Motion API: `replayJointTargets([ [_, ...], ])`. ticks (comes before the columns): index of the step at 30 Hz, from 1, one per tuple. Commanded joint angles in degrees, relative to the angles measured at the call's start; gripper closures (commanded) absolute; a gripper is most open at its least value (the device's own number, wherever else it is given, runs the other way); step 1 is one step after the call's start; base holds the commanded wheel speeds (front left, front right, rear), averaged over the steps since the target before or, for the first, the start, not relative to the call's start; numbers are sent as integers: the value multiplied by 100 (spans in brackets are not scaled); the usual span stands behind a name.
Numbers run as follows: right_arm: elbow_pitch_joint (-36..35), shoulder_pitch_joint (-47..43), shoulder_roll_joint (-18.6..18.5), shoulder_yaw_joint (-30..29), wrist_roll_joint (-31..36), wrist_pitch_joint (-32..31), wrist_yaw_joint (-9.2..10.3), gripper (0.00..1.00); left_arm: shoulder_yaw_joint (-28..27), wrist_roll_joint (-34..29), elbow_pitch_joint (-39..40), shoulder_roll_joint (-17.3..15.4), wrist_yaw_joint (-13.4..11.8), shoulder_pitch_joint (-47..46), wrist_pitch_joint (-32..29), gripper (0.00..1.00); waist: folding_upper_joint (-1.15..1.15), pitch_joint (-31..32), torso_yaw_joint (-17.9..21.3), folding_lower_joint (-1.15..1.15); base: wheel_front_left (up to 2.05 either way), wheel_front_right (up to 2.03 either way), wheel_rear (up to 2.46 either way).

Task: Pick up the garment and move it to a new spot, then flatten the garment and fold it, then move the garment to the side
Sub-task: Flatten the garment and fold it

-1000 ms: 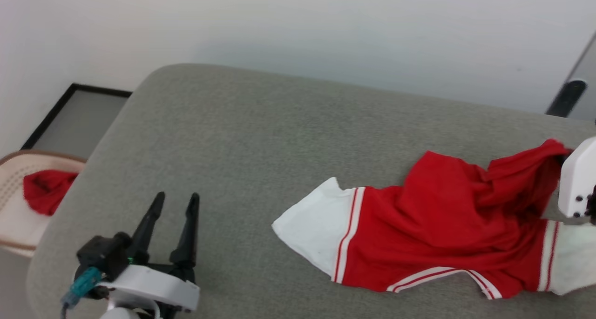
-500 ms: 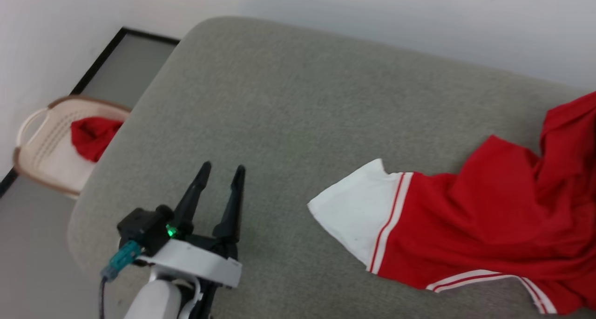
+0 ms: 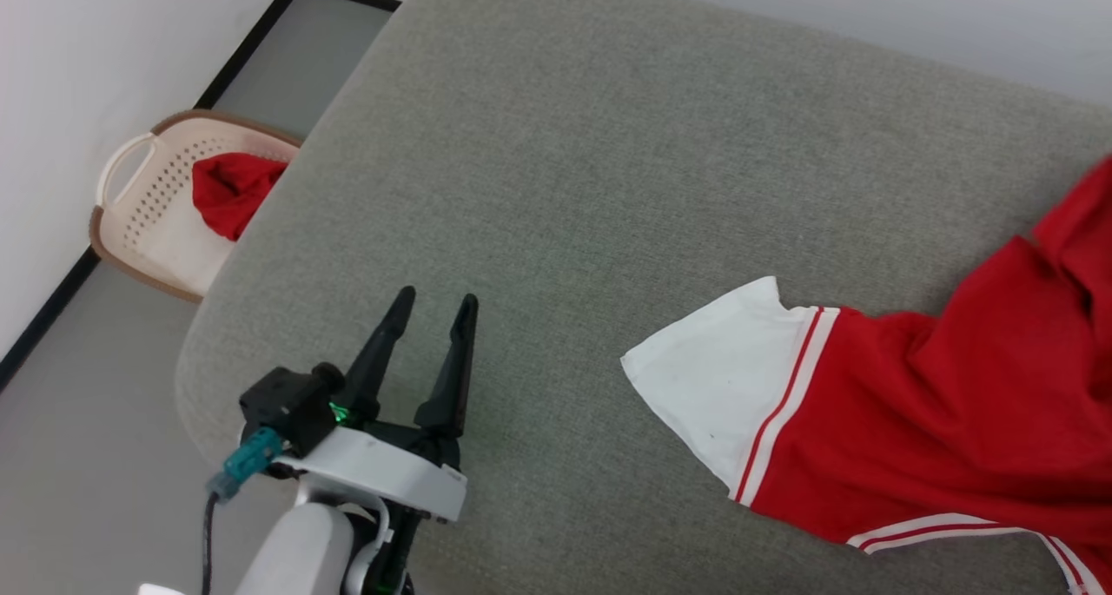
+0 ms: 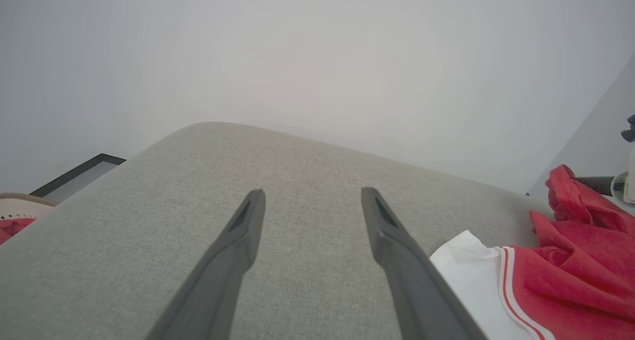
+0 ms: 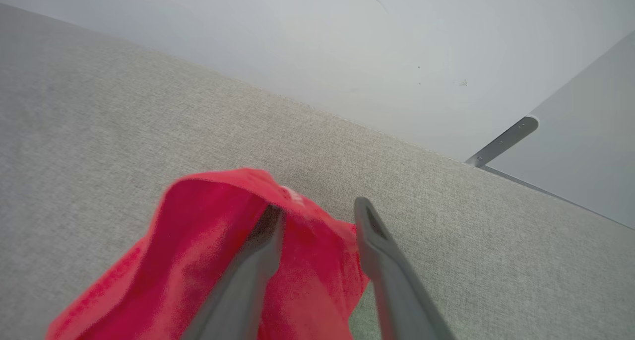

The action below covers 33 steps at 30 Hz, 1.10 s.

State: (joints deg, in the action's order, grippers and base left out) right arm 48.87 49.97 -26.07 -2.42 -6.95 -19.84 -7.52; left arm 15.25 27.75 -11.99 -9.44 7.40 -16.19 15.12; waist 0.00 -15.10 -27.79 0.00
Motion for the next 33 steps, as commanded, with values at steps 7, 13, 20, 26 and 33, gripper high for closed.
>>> replayJointTargets([
  [7, 141, 170, 80, 526, -188, 444, 6, 0, -160, 5, -48, -183, 17, 82, -4, 0, 0, 313, 417, 0, 0, 0, 0],
  [13, -236, -133, 66, 1080, -548, 1034, 6, 0, -355, -21, -15, -363, 17, 211, -4, 0, 0, 611, 902, 0, 0, 0, 0],
  [20, -1017, -807, 141, 1420, -895, 1859, 6, 0, -604, -87, 68, -514, 16, 439, -4, 0, 0, 894, 1580, 0, 0, 0, 0],
  [26, -1684, -1612, 278, 1306, -815, 2404, 6, 0, -822, -121, 113, -610, 16, 690, -5, 0, 0, 1067, 2116, 0, 0, 0, 0],
  [33, -2538, -2650, 644, 864, -557, 2600, 6, 0, -1154, -120, 275, -704, 16, 952, -4, 0, 0, 1122, 2622, 0, 0, 0, 0],
])
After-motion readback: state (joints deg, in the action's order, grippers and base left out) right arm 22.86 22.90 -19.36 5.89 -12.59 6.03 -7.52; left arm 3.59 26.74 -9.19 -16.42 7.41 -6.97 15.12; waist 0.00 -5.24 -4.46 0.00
